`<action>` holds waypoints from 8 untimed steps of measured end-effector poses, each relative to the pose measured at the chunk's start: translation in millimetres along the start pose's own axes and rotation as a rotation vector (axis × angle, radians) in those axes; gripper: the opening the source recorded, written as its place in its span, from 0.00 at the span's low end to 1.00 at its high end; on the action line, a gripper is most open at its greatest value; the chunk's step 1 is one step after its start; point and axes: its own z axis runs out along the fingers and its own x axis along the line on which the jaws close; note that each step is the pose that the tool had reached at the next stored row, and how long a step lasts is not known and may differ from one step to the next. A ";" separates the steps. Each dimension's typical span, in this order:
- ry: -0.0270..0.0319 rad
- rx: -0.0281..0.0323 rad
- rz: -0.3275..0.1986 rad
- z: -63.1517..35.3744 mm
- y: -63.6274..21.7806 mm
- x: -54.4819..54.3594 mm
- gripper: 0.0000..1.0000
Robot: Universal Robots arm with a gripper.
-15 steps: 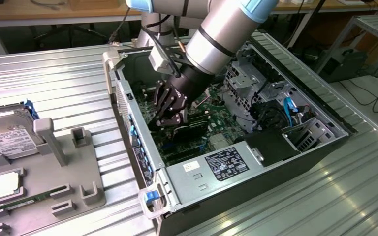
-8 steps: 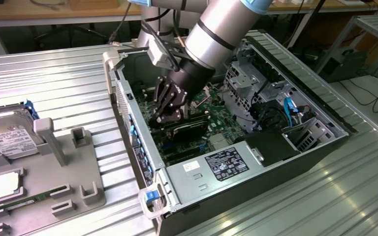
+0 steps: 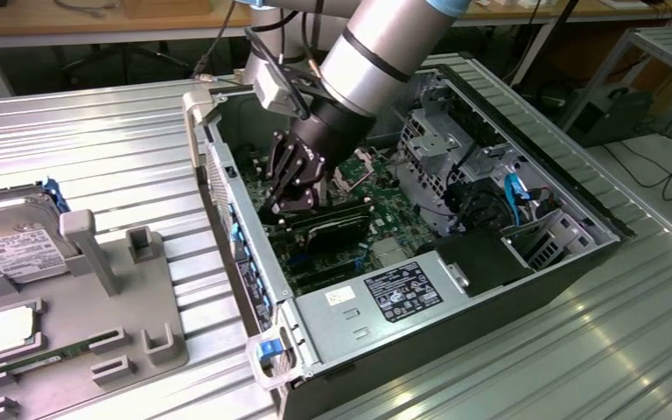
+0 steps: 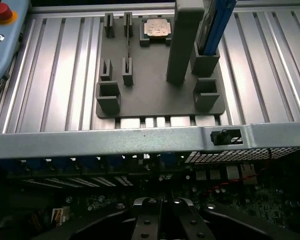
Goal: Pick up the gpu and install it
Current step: 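Press down on the gpu until it lock into place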
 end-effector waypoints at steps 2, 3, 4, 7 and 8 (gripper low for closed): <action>0.0001 0.0000 0.000 0.0 0.0 0.0 0.11; 0.0002 0.0000 0.000 0.0 0.0 0.0 0.11; 0.0002 0.0000 0.000 0.0 0.0 0.0 0.11; -0.0002 0.0000 0.000 0.2 0.4 1.3 0.11; -0.0006 -0.0001 0.000 0.2 0.4 2.3 0.11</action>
